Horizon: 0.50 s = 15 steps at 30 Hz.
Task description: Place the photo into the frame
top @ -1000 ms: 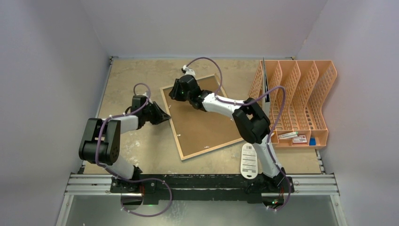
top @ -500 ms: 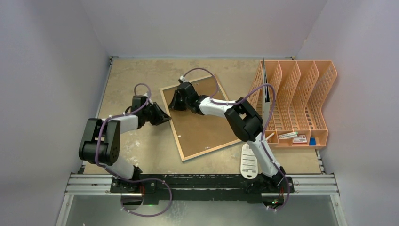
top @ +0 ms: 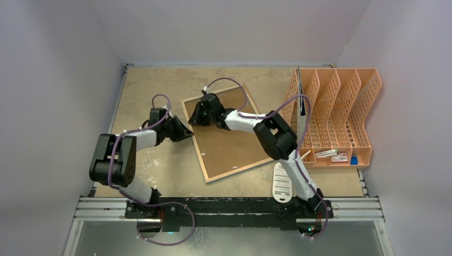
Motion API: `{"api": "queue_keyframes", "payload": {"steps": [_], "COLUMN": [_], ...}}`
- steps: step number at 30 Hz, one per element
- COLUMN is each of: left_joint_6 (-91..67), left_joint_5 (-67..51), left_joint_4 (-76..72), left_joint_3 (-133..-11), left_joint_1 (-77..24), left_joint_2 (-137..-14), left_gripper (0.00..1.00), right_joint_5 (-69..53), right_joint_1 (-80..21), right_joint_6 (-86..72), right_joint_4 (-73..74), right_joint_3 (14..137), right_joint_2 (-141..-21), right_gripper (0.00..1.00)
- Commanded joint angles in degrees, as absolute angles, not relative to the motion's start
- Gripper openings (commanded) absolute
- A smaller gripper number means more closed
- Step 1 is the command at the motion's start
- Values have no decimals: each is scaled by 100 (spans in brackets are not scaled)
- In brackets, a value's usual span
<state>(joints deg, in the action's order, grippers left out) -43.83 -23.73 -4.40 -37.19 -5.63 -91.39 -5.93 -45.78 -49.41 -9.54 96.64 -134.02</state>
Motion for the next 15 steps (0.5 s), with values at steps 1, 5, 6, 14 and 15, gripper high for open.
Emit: {"api": "queue_keyframes", "payload": {"steps": [1,5,6,14,15], "left_joint_6": [-3982,-3976,-3973,-3921,-3908], "left_joint_5": [-1978,-1973,-1962,-1941,-1942], "left_joint_4": [782,814,817,864,880], "left_joint_3": [-3429,-3445,-3452,-3474,-3486], "left_joint_1": [-639,-642,-642,-641,-646], "left_joint_2": [-9493,-9492,-9499,-9529,-9522], "left_gripper": [13,13,13,13,13], "right_joint_5": [-529,-406,-405,-367,-427], "right_joint_1": [-4631,-4631,-4632,-4623,-4623], "right_joint_6": [-4953,-4970,-4973,-5033,-5028], "right_joint_4": [-557,-628,-666,-868,-981], "right_joint_3": [9631,9558,9543,9707,9673], "right_joint_2": [-13713,-13742,-13757,-13905,-13801], "right_gripper": [27,35,36,41,42]}}
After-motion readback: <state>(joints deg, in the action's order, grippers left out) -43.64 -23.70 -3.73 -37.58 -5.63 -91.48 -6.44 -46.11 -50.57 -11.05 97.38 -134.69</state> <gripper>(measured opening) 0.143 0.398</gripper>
